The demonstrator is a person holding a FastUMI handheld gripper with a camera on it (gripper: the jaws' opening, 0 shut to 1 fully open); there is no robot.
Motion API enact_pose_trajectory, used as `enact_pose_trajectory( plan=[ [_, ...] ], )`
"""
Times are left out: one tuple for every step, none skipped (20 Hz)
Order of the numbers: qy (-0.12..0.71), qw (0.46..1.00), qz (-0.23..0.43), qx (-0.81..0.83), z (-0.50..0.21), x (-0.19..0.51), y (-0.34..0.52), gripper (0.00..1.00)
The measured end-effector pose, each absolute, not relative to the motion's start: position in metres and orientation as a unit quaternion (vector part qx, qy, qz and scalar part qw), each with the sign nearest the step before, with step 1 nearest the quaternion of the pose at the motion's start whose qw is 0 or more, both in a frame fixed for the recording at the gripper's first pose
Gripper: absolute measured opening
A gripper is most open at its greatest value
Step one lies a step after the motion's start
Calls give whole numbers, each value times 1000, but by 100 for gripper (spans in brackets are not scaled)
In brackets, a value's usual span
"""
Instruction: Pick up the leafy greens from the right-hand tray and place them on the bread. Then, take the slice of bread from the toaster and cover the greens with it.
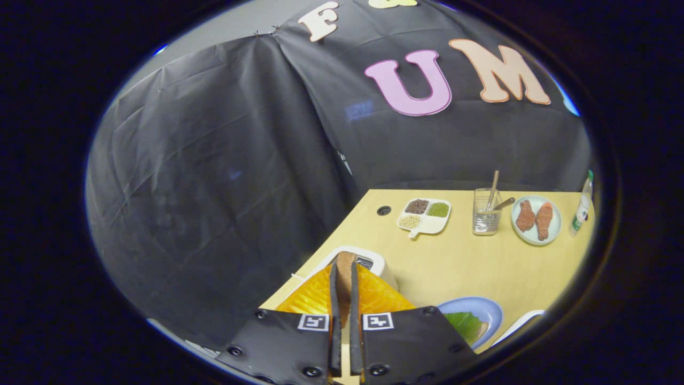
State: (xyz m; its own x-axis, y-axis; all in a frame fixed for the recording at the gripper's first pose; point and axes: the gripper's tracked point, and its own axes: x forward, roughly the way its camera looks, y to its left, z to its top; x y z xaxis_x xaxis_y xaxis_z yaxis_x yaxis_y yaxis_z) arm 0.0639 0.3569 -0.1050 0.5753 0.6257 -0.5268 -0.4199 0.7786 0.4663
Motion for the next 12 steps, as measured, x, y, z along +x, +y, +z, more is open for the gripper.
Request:
enact_pose_trajectory(
  plan=[
    [349,876,298,150,-103,63,353,9],
    [345,878,294,153,-102,65,349,9],
    [339,881,290,153,-100,67,343,9],
    [337,884,286,150,-100,66,337,9],
    [336,886,282,150,-103,66,331,9],
    [338,886,278,153,-108,63,325,9],
    [340,886,273,157,-113,63,320,9],
    [343,887,267,158,-119,62,315,9],
    [348,888,258,155,-126,60,308,9],
    [353,888,252,153,-135,58,302,9],
    [358,888,245,152,-144,56,296,9],
    [365,887,238,154,-153,55,290,9]
  ],
)
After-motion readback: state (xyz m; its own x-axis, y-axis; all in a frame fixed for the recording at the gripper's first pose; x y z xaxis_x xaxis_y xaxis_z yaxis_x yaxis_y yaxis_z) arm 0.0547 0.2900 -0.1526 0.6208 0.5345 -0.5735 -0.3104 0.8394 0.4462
